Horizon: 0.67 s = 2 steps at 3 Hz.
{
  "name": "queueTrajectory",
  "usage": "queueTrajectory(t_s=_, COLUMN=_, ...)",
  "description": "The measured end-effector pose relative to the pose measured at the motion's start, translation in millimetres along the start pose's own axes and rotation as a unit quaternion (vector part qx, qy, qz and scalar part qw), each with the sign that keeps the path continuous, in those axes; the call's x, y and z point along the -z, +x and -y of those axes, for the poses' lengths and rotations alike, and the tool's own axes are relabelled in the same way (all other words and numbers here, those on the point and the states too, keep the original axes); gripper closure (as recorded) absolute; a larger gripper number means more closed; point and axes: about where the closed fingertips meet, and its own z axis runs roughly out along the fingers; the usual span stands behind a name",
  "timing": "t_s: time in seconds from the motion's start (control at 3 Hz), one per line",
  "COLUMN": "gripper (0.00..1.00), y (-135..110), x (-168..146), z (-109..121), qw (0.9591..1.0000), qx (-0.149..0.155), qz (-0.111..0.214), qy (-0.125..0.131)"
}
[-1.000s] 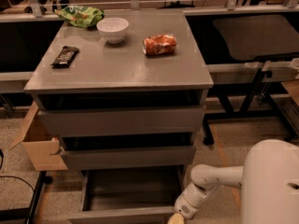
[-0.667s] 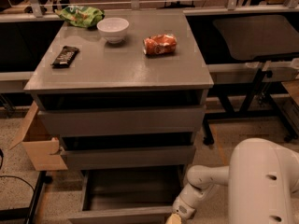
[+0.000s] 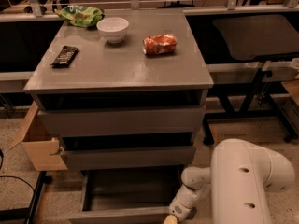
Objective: Close bottom drawer
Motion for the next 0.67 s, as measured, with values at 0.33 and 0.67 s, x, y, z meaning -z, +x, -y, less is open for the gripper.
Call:
queueTrajectory(t_s=0.33, gripper=0.40, y=-0.2, x=-10.1, z=6.5, qw=0.9999, qx=-0.010, qz=-0.004, qy=0.006)
queueTrajectory(t_s=0.67, gripper=0.65, y=0.0, x=-15.7, z=14.2, qw=0.9991, qx=-0.011, qz=0.010, qy=0.039)
